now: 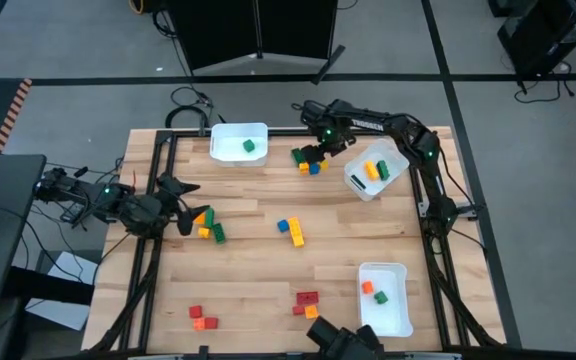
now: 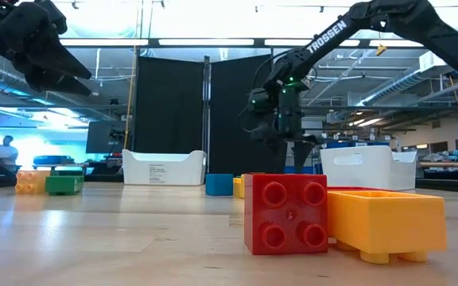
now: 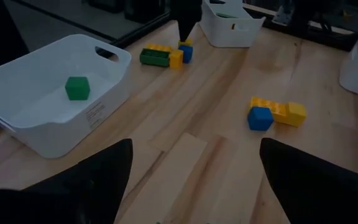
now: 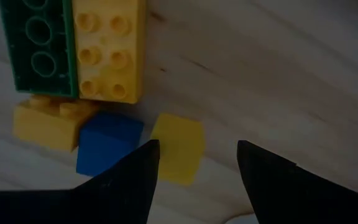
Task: Sort blocks by size
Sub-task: Put the yellow square block into the top left white bin
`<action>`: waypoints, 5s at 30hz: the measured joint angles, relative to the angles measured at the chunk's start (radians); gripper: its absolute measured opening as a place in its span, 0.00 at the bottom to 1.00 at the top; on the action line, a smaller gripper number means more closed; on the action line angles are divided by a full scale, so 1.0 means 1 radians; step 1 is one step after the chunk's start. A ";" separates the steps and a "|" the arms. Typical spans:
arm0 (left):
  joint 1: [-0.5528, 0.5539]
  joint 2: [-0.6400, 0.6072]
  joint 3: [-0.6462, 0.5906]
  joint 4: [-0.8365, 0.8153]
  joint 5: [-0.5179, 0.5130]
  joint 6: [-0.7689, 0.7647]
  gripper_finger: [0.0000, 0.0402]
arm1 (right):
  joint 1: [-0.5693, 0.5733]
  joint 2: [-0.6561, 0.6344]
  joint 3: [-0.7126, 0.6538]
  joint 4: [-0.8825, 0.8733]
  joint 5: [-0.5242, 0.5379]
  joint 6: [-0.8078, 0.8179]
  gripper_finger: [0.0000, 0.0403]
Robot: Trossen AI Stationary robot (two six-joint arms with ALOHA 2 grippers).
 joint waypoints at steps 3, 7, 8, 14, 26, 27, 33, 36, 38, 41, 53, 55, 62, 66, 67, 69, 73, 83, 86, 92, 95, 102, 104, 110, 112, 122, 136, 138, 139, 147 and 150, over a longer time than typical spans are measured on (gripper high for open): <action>0.000 0.000 0.000 -0.006 0.000 0.000 0.90 | 0.000 -0.002 -0.006 0.022 -0.008 0.001 0.57; 0.000 0.000 0.000 -0.008 0.000 0.000 0.90 | 0.001 -0.002 -0.006 0.029 -0.018 0.029 0.57; 0.000 0.000 0.000 -0.008 0.000 0.000 0.90 | 0.001 -0.002 -0.006 0.030 -0.024 0.034 0.57; 0.000 0.000 0.000 -0.010 0.000 -0.001 0.90 | 0.001 -0.002 -0.006 0.031 -0.046 0.052 0.57; 0.000 0.000 0.000 -0.021 0.001 -0.004 0.90 | 0.001 -0.008 -0.008 0.031 -0.046 0.043 0.57; 0.000 0.000 0.000 -0.021 0.001 -0.004 0.90 | 0.001 -0.011 -0.008 0.031 -0.046 0.043 0.57; 0.000 0.000 0.000 -0.022 0.001 -0.004 0.90 | 0.001 -0.019 -0.008 0.037 -0.046 0.051 0.57; 0.000 0.000 0.000 -0.022 0.001 -0.004 0.90 | 0.012 -0.019 -0.008 0.058 -0.057 0.051 0.57; 0.000 0.000 0.000 -0.022 0.001 -0.004 0.90 | 0.023 -0.017 -0.008 0.066 -0.058 0.051 0.57; 0.000 0.000 0.000 -0.022 0.002 -0.004 0.90 | 0.030 -0.016 -0.015 0.071 -0.050 0.055 0.57; 0.000 0.000 0.000 -0.021 0.003 -0.004 0.90 | 0.027 -0.017 -0.034 0.061 -0.005 0.100 0.57; 0.000 0.000 0.000 -0.021 0.003 -0.004 0.90 | 0.028 -0.017 -0.034 0.046 -0.015 0.104 0.57; 0.000 0.000 0.000 -0.021 0.003 -0.004 0.90 | 0.033 -0.012 -0.049 0.015 -0.005 0.097 0.57; 0.000 0.000 0.000 -0.021 0.003 -0.004 0.90 | 0.042 -0.013 -0.073 0.046 0.048 0.097 0.57; 0.000 0.000 0.000 -0.021 0.003 -0.004 0.90 | 0.045 -0.013 -0.076 0.046 0.058 0.097 0.57; 0.000 0.000 0.000 -0.021 0.003 -0.004 0.90 | 0.052 -0.013 -0.077 0.047 0.072 0.092 0.57; 0.000 0.000 0.000 -0.021 0.003 -0.003 0.90 | 0.054 -0.013 -0.082 0.051 0.080 0.079 0.57; 0.000 0.000 0.000 -0.021 0.003 -0.001 0.90 | 0.054 -0.014 -0.080 0.056 0.086 0.069 0.35; 0.000 0.000 0.000 -0.021 0.003 -0.001 0.90 | 0.054 -0.014 -0.080 0.056 0.082 0.066 0.35; 0.000 0.000 0.000 -0.021 0.003 0.000 0.90 | 0.053 -0.014 -0.070 0.017 0.052 0.050 0.35; 0.000 0.000 0.000 -0.021 0.003 0.001 0.90 | 0.055 -0.014 -0.042 -0.010 0.052 0.036 0.36; 0.000 0.000 0.000 -0.021 0.003 0.006 0.90 | 0.073 -0.026 0.074 -0.065 0.053 0.017 0.36; 0.000 0.000 0.000 -0.022 0.003 0.007 0.90 | 0.076 -0.038 0.117 -0.076 0.055 0.017 0.36; 0.000 0.000 0.000 -0.022 0.003 0.007 0.90 | 0.084 -0.073 0.260 -0.087 0.067 0.017 0.36; 0.000 0.000 0.000 -0.025 0.002 0.018 0.90 | 0.094 -0.074 0.320 -0.084 0.086 0.003 0.36; 0.000 0.000 0.000 -0.019 0.007 0.055 0.90 | 0.155 -0.066 0.461 0.127 0.071 -0.052 0.36; 0.000 0.008 0.000 0.009 0.003 0.057 0.90 | 0.182 0.105 0.458 0.502 -0.072 -0.094 0.36; 0.000 0.010 0.000 0.015 -0.004 0.056 0.90 | 0.188 0.147 0.458 0.539 -0.088 -0.118 0.37; 0.000 0.010 0.000 0.015 -0.004 0.056 0.90 | 0.191 0.166 0.458 0.556 -0.093 -0.131 0.37; 0.000 0.010 0.000 0.064 -0.005 0.033 0.90 | 0.205 0.267 0.457 0.571 -0.111 -0.155 0.39; 0.000 0.010 0.000 0.064 -0.005 0.033 0.90 | 0.203 0.266 0.457 0.572 -0.109 -0.157 0.41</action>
